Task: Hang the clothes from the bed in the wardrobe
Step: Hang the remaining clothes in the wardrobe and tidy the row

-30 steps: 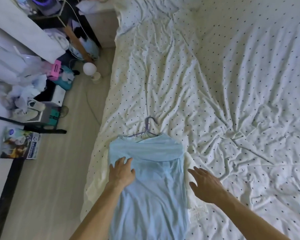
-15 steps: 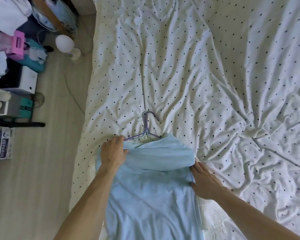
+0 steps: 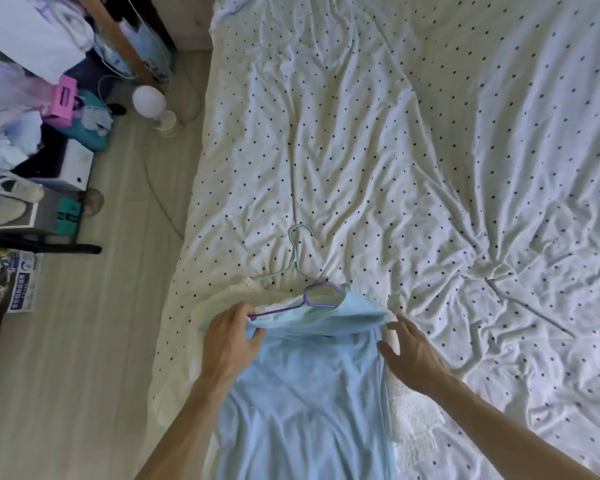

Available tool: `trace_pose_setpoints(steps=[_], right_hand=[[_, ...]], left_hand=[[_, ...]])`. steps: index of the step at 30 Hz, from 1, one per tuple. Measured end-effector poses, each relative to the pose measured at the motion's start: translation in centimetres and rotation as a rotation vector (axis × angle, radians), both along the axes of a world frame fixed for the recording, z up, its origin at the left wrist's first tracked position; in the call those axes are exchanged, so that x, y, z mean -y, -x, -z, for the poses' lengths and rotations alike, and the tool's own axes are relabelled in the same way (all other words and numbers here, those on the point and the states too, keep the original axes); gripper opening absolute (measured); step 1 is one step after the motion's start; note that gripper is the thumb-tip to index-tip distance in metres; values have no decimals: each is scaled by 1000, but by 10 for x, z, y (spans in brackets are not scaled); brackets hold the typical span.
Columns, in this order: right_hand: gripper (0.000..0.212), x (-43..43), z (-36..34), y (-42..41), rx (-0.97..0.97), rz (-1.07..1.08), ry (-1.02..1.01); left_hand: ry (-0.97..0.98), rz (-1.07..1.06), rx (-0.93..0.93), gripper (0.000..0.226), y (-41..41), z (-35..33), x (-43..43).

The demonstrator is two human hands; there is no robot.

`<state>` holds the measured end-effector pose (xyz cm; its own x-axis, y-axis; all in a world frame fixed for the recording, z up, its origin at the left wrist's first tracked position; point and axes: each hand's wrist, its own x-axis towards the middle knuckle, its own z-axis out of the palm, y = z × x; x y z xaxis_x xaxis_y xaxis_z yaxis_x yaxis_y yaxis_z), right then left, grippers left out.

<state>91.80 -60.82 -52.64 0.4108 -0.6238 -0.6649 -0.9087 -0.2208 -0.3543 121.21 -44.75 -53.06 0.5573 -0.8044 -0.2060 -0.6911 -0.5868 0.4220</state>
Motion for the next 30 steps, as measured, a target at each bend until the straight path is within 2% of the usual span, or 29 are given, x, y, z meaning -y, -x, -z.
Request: trace_pose_setpoints(steps=[2, 5, 8, 11, 13, 15, 17, 24, 27, 30], right_hand=[[54, -11, -17, 9, 64, 36, 31], [65, -23, -40, 15, 153, 6, 81], [70, -29, -73, 24, 218, -29, 202], [57, -21, -112, 46, 285, -47, 449], [40, -15, -144, 69, 347, -35, 609], [24, -13, -181, 97, 389, 10, 691], [22, -14, -215, 134, 414, 53, 759], [25, -34, -318, 294, 514, 255, 962], [33, -42, -355, 374, 514, 367, 1086], [35, -55, -397, 457, 507, 502, 1223]], left_hand=[[2, -80, -102, 33, 15, -21, -7], [15, -88, -194, 35, 34, -50, -12], [106, -107, -268, 39, 53, -94, -4], [235, -102, -311, 42, 75, -143, 21], [294, -62, -312, 45, 94, -177, 39], [325, -64, -349, 48, 118, -209, 52], [335, -53, -380, 49, 148, -239, 63], [432, 165, -321, 43, 291, -355, 102], [475, 321, -286, 43, 372, -406, 120], [435, 524, -259, 41, 456, -453, 136]])
